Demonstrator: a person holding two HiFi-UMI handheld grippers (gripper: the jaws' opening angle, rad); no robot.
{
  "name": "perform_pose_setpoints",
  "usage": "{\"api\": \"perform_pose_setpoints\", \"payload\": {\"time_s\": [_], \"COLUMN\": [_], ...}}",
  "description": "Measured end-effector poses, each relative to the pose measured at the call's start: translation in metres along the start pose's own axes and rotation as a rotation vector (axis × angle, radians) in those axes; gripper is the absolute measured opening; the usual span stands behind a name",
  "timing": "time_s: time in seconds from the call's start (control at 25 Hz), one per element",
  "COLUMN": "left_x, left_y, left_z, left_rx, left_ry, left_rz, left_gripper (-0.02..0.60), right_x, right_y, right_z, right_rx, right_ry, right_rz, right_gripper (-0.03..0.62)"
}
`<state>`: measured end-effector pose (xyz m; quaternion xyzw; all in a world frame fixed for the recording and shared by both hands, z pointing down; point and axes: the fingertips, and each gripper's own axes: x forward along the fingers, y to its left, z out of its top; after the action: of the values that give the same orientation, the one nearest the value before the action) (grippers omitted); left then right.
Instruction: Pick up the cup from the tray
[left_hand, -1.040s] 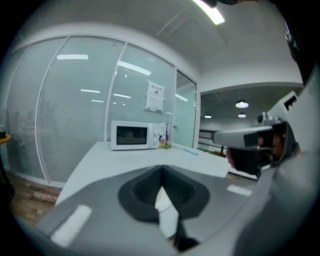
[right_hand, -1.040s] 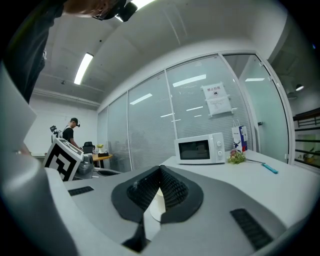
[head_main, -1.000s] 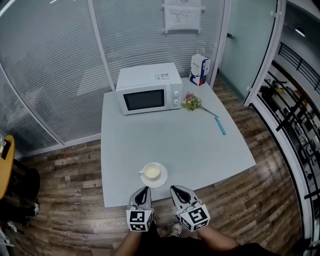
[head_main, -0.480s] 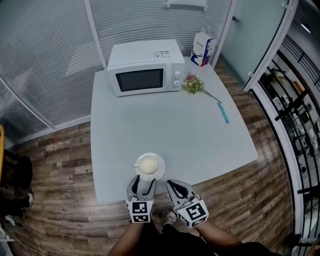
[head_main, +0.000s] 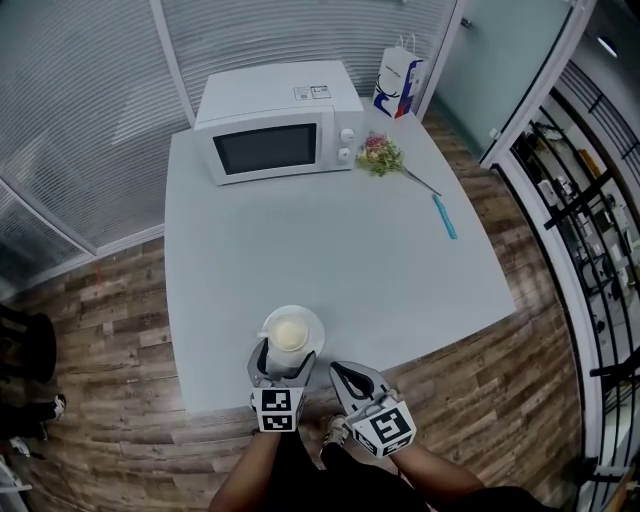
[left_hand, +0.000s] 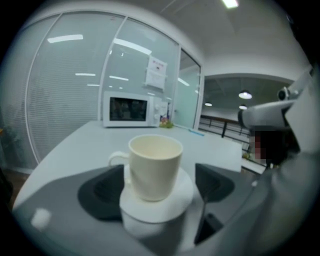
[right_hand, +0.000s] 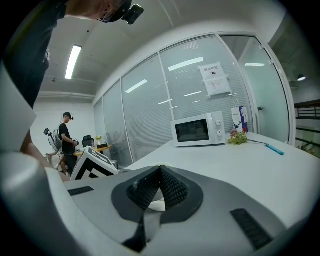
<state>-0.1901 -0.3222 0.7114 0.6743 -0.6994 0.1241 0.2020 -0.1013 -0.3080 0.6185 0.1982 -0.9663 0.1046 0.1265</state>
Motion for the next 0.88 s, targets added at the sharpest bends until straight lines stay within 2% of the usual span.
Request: {"api": "perform_pose_setpoints", "payload": {"time_s": [0.16, 0.44, 0.6, 0.88], "left_x": [0.01, 0.027, 0.029, 0.026], "left_y": [0.001, 0.009, 0.011, 0.01], "left_z": [0.0, 0.001, 0.004, 0.005], "left_rx": [0.017, 0.058, 0.087, 0.084], "left_ry": [0.008, 0.013, 0.0, -0.024], "left_rz": [-0.002, 0.039, 0.055, 0.056], "left_gripper": [0.434, 0.433, 0.412, 0.407], "right_x": [0.003, 0.008, 0.003, -0.005], "right_y": [-0.001, -0.008, -0.01, -0.015], "right_z": [-0.002, -0.001, -0.002, -0.003], "right_rx": [0.001, 0.006, 0.015, 0.01], "right_ry": [0.003, 0.001, -0.001, 0.001], "right_rz": [0.003, -0.005, -0.015, -0.027], "right_gripper": [0.003, 0.003, 0.003, 0.003]}}
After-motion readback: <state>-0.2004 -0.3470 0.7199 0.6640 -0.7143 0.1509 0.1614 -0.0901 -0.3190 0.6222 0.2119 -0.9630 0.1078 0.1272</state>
